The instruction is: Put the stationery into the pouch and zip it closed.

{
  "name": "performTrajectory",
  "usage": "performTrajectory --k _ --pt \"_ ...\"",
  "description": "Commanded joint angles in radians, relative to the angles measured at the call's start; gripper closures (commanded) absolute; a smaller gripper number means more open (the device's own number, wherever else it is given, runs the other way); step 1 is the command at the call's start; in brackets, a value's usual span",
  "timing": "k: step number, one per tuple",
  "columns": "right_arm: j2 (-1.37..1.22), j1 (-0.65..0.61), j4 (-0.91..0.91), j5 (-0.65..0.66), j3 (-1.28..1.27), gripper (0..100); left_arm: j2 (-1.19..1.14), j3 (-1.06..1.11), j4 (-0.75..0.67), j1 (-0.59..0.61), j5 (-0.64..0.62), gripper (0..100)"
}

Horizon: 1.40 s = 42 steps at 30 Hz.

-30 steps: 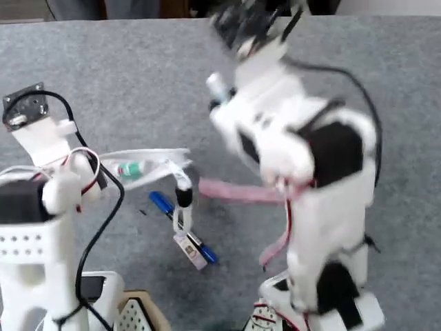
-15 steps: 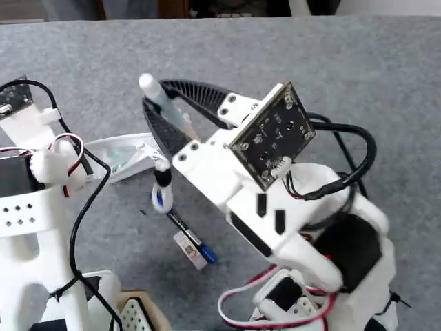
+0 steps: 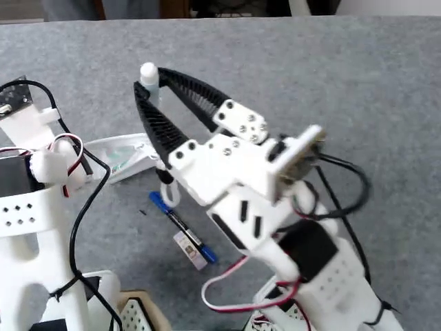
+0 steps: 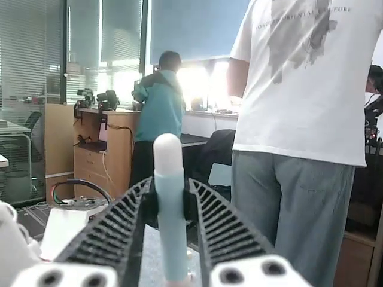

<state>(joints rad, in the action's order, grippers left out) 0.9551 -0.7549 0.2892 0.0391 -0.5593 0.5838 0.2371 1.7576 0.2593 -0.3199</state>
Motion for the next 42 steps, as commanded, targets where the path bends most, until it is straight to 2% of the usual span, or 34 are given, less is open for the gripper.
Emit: performTrajectory --k 1,7,16,24,31,36,42 --pt "0.013 -0.012 -0.112 -0.058 -0.048 98.6 -0.049 0.021 0.002 0.018 0.008 97" --pt "0.008 -0.034 -0.117 -0.207 -0.065 98.6 -0.049 0.024 0.002 0.015 0.008 97" --pt "0.008 -0.087 -0.112 -0.207 -0.064 98.6 -0.049 0.024 0.0 0.016 0.008 97" --pt "0.013 -0.089 0.092 -0.212 -0.005 98.6 -0.049 0.019 0.0 0.016 0.008 97" --pt "0.013 -0.083 0.029 -0.21 -0.09 98.5 -0.049 0.024 0.0 0.018 0.008 97" --pt "0.013 -0.081 -0.006 -0.19 -0.097 98.3 -0.049 0.022 0.0 0.019 0.008 97" --pt "0.013 -0.081 -0.009 0.002 -0.096 98.2 -0.049 0.022 0.0 0.019 0.008 97"
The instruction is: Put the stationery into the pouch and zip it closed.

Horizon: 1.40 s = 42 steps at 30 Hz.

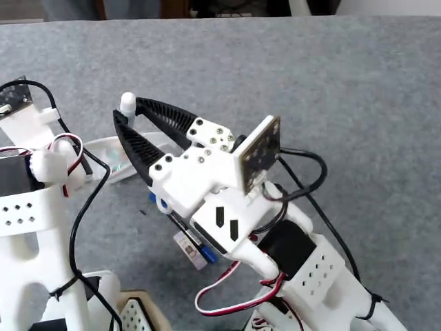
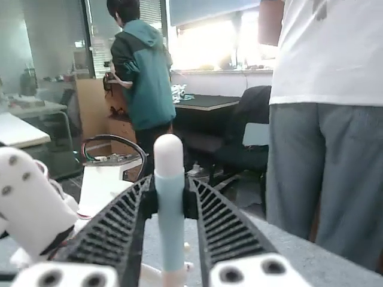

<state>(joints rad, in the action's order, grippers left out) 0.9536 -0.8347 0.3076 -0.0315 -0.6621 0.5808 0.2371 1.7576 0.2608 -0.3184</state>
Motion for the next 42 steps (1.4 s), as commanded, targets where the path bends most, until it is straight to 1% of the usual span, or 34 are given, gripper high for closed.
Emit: performTrajectory --k 1,4,5,7,9,11,13,19,22,24,26,28,30,33,35,38,42 --pt "0.015 -0.002 -0.026 0.087 0.012 98.2 -0.046 0.022 0.0 0.018 0.006 97" --pt "0.015 -0.002 -0.021 0.104 0.021 98.0 -0.046 0.024 0.0 0.016 0.006 97" --pt "0.013 -0.005 -0.02 0.114 0.021 96.2 -0.046 0.022 0.0 0.013 0.006 97" --pt "0.012 -0.008 -0.015 0.124 0.016 88.5 -0.046 0.019 0.0 0.016 0.006 97" --pt "0.012 -0.008 0.026 0.127 0.024 79.7 -0.046 0.024 0.0 0.016 0.006 97" --pt "0.012 -0.008 0.064 0.127 0.031 74.7 -0.046 0.021 0.0 0.016 0.006 97" --pt "0.013 -0.008 0.08 0.127 0.039 75.0 -0.046 0.021 0.0 0.015 0.006 97" --pt "0.013 -0.003 0.074 0.127 0.065 81.1 -0.046 0.021 0.0 0.012 0.006 97" --pt "0.016 0.023 0.083 0.127 0.074 81.4 -0.046 0.016 0.0 0.012 0.006 97" --pt "0.019 0.089 0.146 0.124 0.091 81.4 -0.046 0.012 0.003 0.008 0.006 97" --pt "0.035 0.175 0.282 0.11 0.12 81.4 -0.044 -0.016 0.006 -0.007 0.006 97" --pt "0.045 0.238 0.446 0.043 0.145 81.4 -0.025 -0.033 0.008 -0.058 0.014 97" --pt "0.05 0.282 0.569 -0.043 0.156 81.4 0.009 -0.027 0.008 -0.101 0.012 97" --pt "0.05 0.336 0.657 -0.101 0.156 81.4 0.06 -0.001 0.009 -0.15 0.012 97" --pt "0.048 0.367 0.707 -0.104 0.153 81.4 0.092 -0.002 0.012 -0.14 0.011 97" --pt "0.041 0.399 0.822 -0.1 0.143 81.4 0.12 -0.021 0.012 -0.093 -0.02 97" --pt "0.039 0.422 0.928 -0.097 0.035 81.5 0.117 -0.012 0.009 -0.045 -0.025 97"
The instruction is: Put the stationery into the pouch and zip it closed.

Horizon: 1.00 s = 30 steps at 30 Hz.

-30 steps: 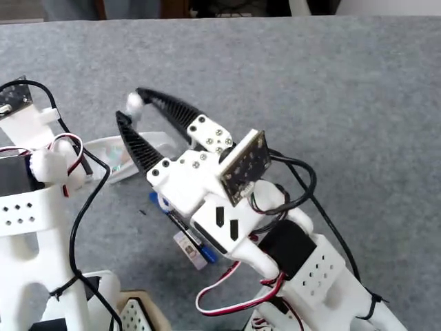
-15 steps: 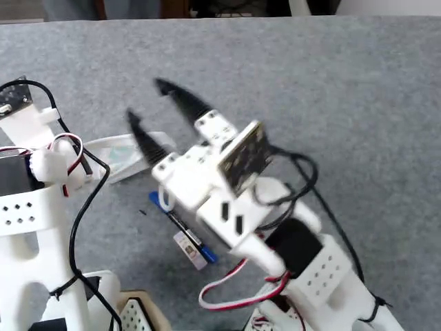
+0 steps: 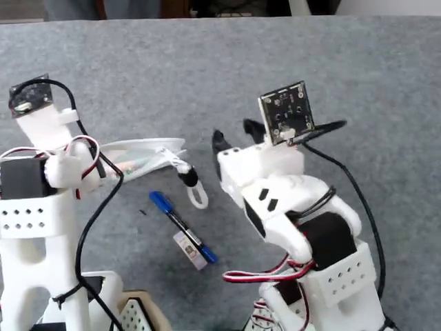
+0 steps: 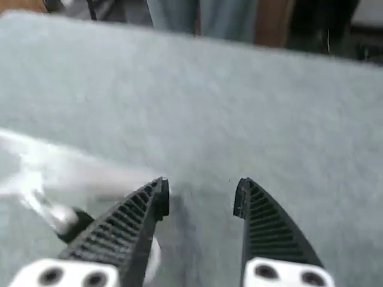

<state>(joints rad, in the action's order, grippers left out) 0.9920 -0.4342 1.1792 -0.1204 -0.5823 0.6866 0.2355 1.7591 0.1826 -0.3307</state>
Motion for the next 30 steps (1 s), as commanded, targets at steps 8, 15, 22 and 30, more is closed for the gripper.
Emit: performTrajectory --k 8,15,22,30 --pt "-0.067 0.008 0.124 0.135 -0.196 81.2 -0.147 -0.005 0.005 0.252 -0.011 97" --pt "-0.111 0.005 -0.051 0.08 -0.283 81.4 -0.21 -0.005 0.005 0.4 -0.009 97" --pt "-0.487 -0.144 -0.16 0.112 -0.271 81.4 -0.21 -0.005 0.005 0.423 -0.009 97" --pt "-0.797 -0.23 -0.267 0.112 -0.048 81.4 -0.21 -0.005 0.005 0.427 -0.009 97"
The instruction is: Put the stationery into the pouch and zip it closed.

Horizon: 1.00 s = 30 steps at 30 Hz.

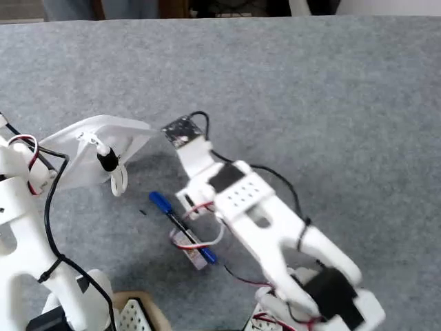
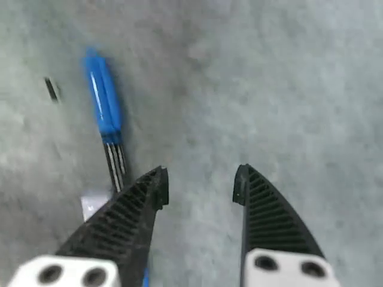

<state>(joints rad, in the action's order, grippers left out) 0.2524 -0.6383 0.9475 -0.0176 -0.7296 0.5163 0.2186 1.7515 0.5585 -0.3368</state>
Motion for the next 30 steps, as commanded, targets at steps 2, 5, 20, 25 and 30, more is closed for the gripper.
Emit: performTrajectory --k 2,5,20,25,30 --pt "-0.107 -0.026 -0.049 0.009 0.136 81.4 -0.04 0.012 0.012 0.051 -0.003 97" --pt "-0.157 -0.032 -0.04 0.002 0.179 81.4 -0.04 0.012 0.012 0.053 -0.003 97" --pt "-0.2 -0.233 -0.049 0.002 0.182 81.2 -0.04 -0.005 0.009 0.054 -0.003 97" --pt "-0.208 -0.232 -0.126 0.002 0.182 81.2 -0.038 -0.007 0.009 0.054 -0.003 97" --pt "-0.32 -0.229 -0.149 0.002 0.206 81.2 -0.038 -0.004 0.009 0.056 -0.003 97"
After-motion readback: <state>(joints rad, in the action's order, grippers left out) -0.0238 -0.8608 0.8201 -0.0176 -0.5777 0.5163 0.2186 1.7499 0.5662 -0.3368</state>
